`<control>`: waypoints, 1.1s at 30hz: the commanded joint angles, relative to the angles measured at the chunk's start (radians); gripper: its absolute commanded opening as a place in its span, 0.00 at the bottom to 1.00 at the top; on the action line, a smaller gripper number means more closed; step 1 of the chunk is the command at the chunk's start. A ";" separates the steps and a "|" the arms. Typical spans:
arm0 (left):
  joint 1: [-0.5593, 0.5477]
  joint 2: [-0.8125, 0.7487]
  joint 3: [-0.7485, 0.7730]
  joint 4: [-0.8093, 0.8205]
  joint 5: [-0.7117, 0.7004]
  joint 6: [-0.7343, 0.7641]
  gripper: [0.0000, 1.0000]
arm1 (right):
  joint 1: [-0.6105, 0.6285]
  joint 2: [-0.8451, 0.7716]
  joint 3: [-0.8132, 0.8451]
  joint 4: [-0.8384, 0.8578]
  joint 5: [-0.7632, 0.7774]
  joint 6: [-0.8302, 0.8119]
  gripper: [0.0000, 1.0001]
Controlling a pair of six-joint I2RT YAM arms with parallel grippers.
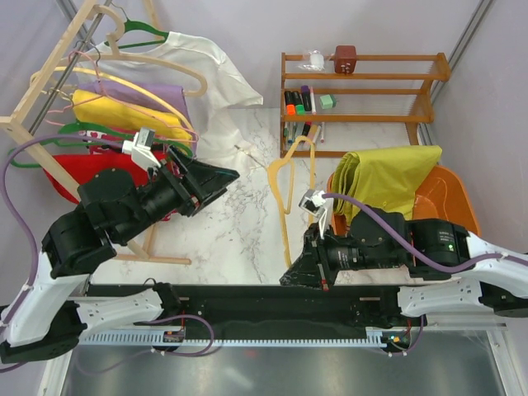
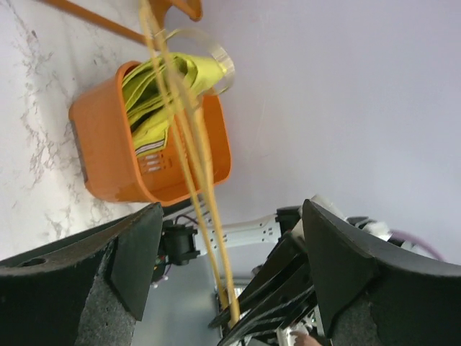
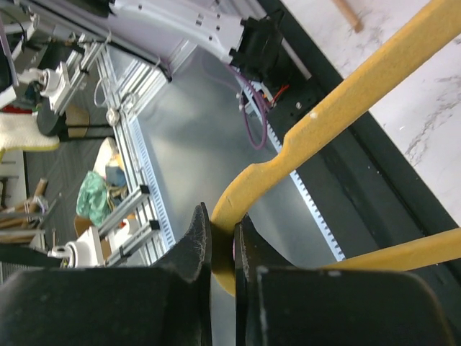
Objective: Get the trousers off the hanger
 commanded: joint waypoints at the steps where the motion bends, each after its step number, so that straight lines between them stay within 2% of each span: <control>1: 0.003 0.087 0.107 0.030 -0.065 -0.015 0.85 | 0.004 0.005 -0.017 0.029 -0.104 -0.049 0.00; 4: 0.003 0.116 0.120 0.040 -0.062 -0.015 0.84 | 0.004 0.005 -0.015 0.035 -0.138 -0.069 0.00; 8: 0.003 0.125 0.097 0.063 -0.062 0.009 0.77 | 0.004 -0.018 -0.027 0.067 -0.163 -0.078 0.00; 13: 0.001 0.114 0.086 0.061 -0.058 0.041 0.77 | 0.004 -0.034 -0.021 0.050 -0.152 -0.089 0.00; 18: 0.001 0.111 0.072 0.063 -0.076 0.055 0.75 | 0.004 -0.064 -0.040 0.095 -0.218 -0.096 0.00; 24: 0.001 0.130 0.089 0.063 -0.076 0.084 0.67 | 0.002 -0.070 -0.038 0.083 -0.302 -0.105 0.00; 25: 0.001 0.133 0.089 0.063 -0.074 0.098 0.60 | 0.004 -0.078 -0.040 0.084 -0.308 -0.107 0.00; 30: 0.001 0.130 0.094 0.061 -0.056 0.141 0.44 | 0.002 -0.092 -0.056 0.083 -0.338 -0.112 0.00; 33: 0.003 0.124 0.091 0.063 -0.047 0.157 0.14 | 0.002 -0.095 -0.076 0.087 -0.364 -0.116 0.00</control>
